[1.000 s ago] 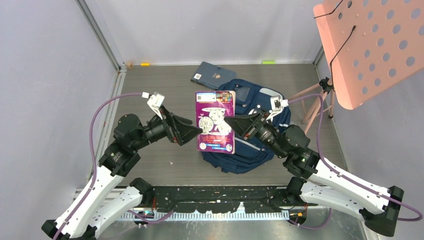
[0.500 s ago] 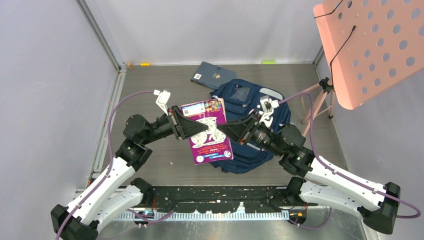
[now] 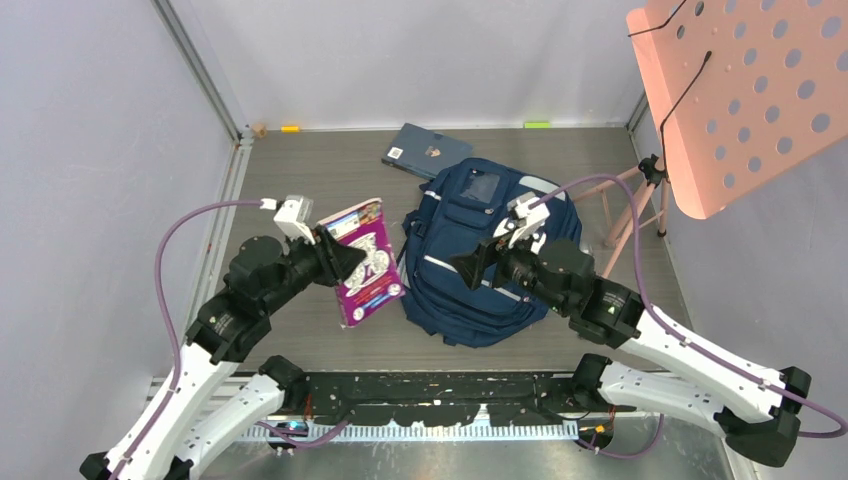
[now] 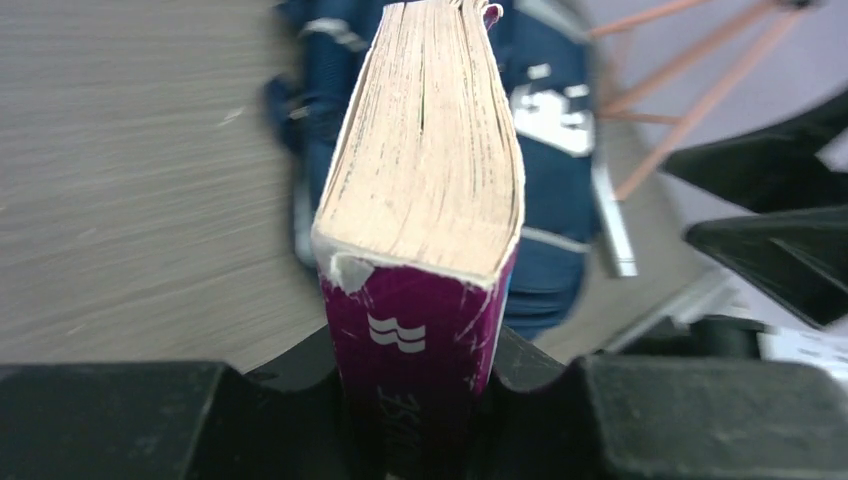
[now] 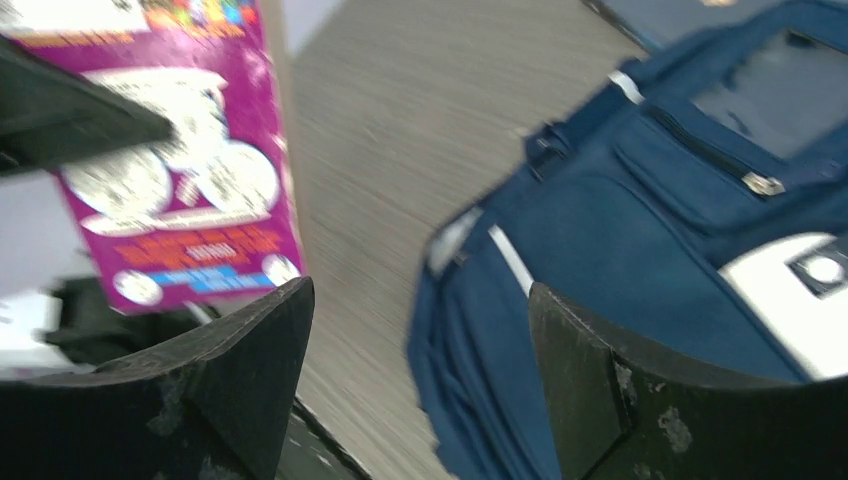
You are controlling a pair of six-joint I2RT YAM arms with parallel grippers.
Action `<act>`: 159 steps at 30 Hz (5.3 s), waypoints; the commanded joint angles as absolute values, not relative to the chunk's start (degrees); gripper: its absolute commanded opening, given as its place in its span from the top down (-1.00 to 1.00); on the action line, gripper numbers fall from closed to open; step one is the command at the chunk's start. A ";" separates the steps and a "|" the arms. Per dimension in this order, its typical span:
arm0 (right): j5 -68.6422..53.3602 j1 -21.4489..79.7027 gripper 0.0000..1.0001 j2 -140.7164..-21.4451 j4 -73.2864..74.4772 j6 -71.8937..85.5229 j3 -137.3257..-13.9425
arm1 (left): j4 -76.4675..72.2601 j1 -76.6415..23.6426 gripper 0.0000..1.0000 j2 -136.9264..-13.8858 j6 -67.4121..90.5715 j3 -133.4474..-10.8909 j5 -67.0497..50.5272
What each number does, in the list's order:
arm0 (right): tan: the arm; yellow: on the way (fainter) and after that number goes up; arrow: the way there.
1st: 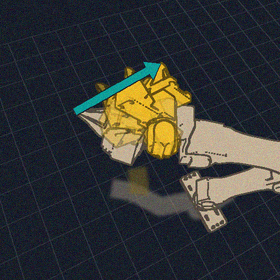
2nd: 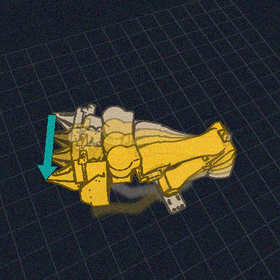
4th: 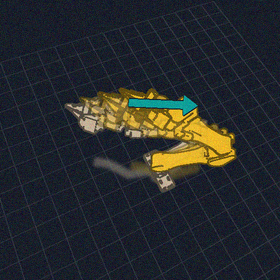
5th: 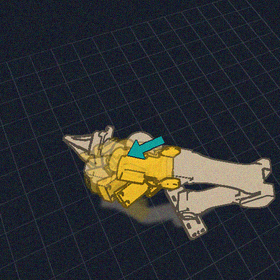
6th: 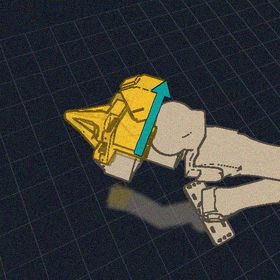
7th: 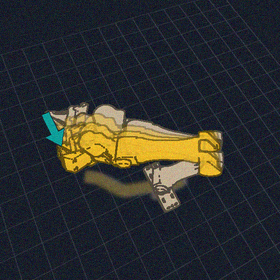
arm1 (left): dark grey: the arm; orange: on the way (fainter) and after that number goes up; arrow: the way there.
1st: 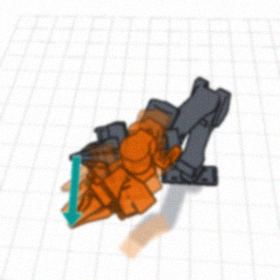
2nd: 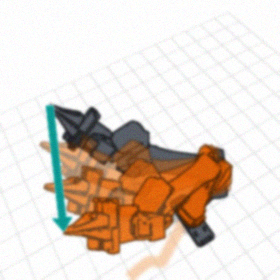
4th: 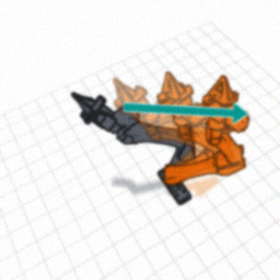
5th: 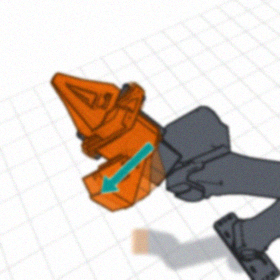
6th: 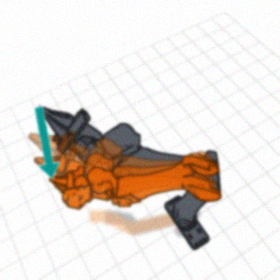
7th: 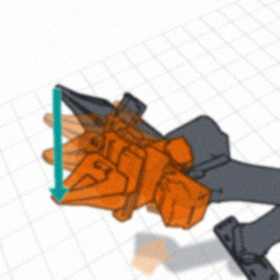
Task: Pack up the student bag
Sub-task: Pick up the book from the center of the board, then place the book in the student bag.
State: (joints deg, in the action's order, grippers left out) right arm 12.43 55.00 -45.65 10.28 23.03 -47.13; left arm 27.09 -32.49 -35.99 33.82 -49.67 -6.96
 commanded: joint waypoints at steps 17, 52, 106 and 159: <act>30.74 65.84 -0.59 -82.81 21.58 7.11 -58.87 | 33.18 -5.94 1.00 -44.67 15.13 -49.00 -18.68; 38.84 60.97 0.99 -72.95 27.64 8.45 -69.85 | 30.67 -5.98 1.00 -41.16 16.49 -44.74 -49.42; 24.73 55.79 0.99 -70.52 25.71 16.69 -76.00 | 4.47 -39.20 -0.66 -62.15 30.04 -32.18 -9.38; 25.25 55.81 0.99 -69.80 24.86 17.69 -73.74 | -18.85 -50.23 1.00 -57.89 57.45 -21.62 -9.42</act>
State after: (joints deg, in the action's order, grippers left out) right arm 23.83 55.46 -72.71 32.99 16.49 -72.44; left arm -8.03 -50.39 -52.12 61.58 -15.00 -14.59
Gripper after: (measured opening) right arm 0.059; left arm 0.188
